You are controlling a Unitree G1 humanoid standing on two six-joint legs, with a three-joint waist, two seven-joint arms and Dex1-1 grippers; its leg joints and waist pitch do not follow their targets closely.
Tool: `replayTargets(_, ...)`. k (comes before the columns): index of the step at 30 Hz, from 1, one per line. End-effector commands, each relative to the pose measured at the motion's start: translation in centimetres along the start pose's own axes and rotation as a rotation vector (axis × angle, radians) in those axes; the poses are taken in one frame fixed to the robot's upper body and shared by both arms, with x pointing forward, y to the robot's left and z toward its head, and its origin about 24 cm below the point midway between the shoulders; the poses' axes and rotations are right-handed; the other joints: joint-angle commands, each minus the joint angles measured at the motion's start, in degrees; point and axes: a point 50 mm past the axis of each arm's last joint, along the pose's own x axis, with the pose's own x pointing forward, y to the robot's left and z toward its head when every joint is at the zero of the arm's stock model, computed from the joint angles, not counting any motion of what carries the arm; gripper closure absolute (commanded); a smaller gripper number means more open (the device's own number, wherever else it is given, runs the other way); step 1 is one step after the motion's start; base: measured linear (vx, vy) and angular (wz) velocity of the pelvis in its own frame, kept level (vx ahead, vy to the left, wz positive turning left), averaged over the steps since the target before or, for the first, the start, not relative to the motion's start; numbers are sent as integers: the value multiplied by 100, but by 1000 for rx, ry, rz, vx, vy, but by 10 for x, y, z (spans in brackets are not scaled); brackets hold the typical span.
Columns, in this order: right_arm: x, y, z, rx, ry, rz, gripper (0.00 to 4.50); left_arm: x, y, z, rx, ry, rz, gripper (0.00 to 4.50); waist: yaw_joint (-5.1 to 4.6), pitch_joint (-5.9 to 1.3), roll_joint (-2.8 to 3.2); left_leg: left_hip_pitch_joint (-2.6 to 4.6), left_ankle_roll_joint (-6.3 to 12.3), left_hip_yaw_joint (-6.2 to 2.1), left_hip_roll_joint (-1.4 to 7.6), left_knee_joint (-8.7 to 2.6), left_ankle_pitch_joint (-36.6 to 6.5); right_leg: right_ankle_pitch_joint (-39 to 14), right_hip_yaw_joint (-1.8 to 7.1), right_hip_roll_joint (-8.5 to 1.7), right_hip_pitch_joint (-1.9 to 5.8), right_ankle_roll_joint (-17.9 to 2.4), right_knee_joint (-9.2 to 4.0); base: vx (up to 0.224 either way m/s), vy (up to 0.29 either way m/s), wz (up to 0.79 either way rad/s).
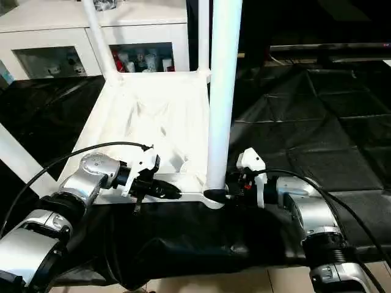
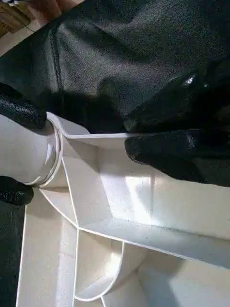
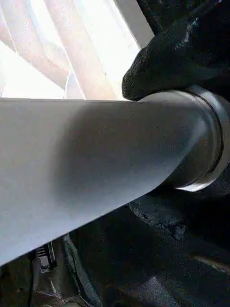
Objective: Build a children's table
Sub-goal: Rotate leg to tighten
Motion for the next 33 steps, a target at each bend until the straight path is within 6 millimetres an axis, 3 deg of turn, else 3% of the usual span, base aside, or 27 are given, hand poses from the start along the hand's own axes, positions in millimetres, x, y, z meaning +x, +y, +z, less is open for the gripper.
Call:
replayTargets(1, 15, 11, -9, 36, 1, 48, 197, 12, 1, 9, 38, -17, 11, 450, -10, -349, -111, 74, 630, -64, 233, -329, -969, -622, 206, -191, 252, -1542, -279, 0, 0, 0)
replayTargets(3, 24, 5, -15, 67, -31, -100, 198, 18, 6, 10, 26, -18, 116, 450, -6, -335, -110, 81, 549, -62, 234, -344, -1100, -819, 212, -192, 237, -1494, -304, 0, 0, 0)
replayTargets(5, 27, 3, -18, 92, -33, -150, 199, 21, 8, 11, 20, -21, 142, 450, -46, -284, -122, 89, 291, -82, 219, -409, -1559, -1664, 200, -203, 241, -1276, -388, 0, 0, 0)
replayTargets(7, 32, 1, -21, 114, -37, -212, 199, 25, 9, 12, 9, -30, 175, 450, -82, -262, -109, 138, 147, -86, 218, -428, -1840, -2163, 215, -211, 187, -1138, -449, 0, 0, 0)
replayTargets(8, 32, 1, -21, 114, -37, -212, 199, 25, 9, 12, 9, -30, 175, 450, -108, -257, -117, 120, 91, -110, 216, -448, -1936, -2343, 210, -209, 207, -1053, -465, 0, 0, 0)
replayTargets(10, 32, 1, -21, 114, -37, -212, 199, 25, 9, 12, 9, -30, 175, 450, -120, -258, -120, 105, 97, -114, 212, -458, -1977, -2376, 212, -200, 206, -972, -481, 0, 0, 0)
replayTargets(14, 35, -1, -22, 130, -39, -252, 200, 27, 10, 13, 2, -37, 196, 450, -124, -267, -120, 106, 132, -106, 218, -456, -1947, -2152, 234, -198, 184, -1043, -467, 0, 0, 0)
replayTargets(15, 75, 1, -18, 205, -80, -383, 200, 53, 9, 27, -2, -89, 242, 450, -136, -257, -120, 91, 81, -113, 211, -466, -1941, -2123, 240, -208, 157, -1078, -450, 0, 0, 0)
replayTargets(16, 77, 2, -18, 209, -82, -388, 200, 55, 9, 28, -3, -92, 244, 450, -178, -250, -94, 70, -8, -136, 203, -481, -2017, -2228, 229, -227, 160, -1072, -437, 0, 0, 0)
replayTargets(17, 101, 8, -10, 220, -98, -393, 200, 68, 6, 35, -3, -117, 245, 450, -261, -242, -94, 35, -114, -189, 170, -512, -2134, -2563, 174, -218, 222, -916, -458, 0, 0, 0)
replayTargets(19, 103, 10, -8, 211, -101, -378, 200, 69, 6, 35, -3, -118, 241, 450, -329, -233, -107, 60, -114, -196, 158, -511, -2308, -2902, 171, -216, 184, -740, -532, 0, 0, 0)
replayTargets(20, 105, 12, -7, 193, -101, -364, 200, 70, 5, 35, 3, -114, 232, 450, -329, -246, -109, 121, -58, -176, 162, -484, -2380, -2868, 204, -218, 134, -754, -568, 0, 0, 0)
replayTargets(23, 103, 11, -4, 165, -116, -348, 200, 69, 2, 31, 20, -97, 207, 450, -339, -258, -112, 90, 91, -147, 169, -483, -2228, -2284, 225, -185, 159, -952, -511, 0, 0, 0)
replayTargets(24, 101, 10, -3, 160, -124, -344, 165, 67, 2, 30, 22, -94, 203, 450, -334, -260, -107, 98, 109, -141, 171, -479, -2208, -2223, 228, -187, 155, -985, -508, 0, 0, 0)
replayTargets(28, 90, 8, 0, 140, -145, -309, 121, 60, 4, 28, 41, -81, 197, 450, -329, -266, -99, 84, 164, -132, 181, -477, -2132, -2092, 226, -187, 177, -1052, -487, 0, 0, 0)
replayTargets(31, 71, 9, 1, 73, -130, -216, 102, 51, 5, 24, 62, -48, 174, 450, -270, -297, -93, 104, 265, -94, 204, -448, -1898, -1561, 238, -171, 178, -1203, -438, 0, 0, 0)
replayTargets(32, 58, 9, 2, 48, -121, -171, 102, 46, 5, 22, 75, -30, 152, 450, -242, -298, -117, 81, 352, -92, 203, -434, -1743, -1369, 226, -165, 225, -1236, -422, 0, 0, 0)
replayTargets(33, 49, 9, 2, 33, -115, -143, 102, 42, 4, 20, 82, -19, 136, 450, -186, -312, -112, 90, 463, -71, 218, -407, -1607, -1146, 240, -171, 218, -1272, -401, 0, 0, 0)
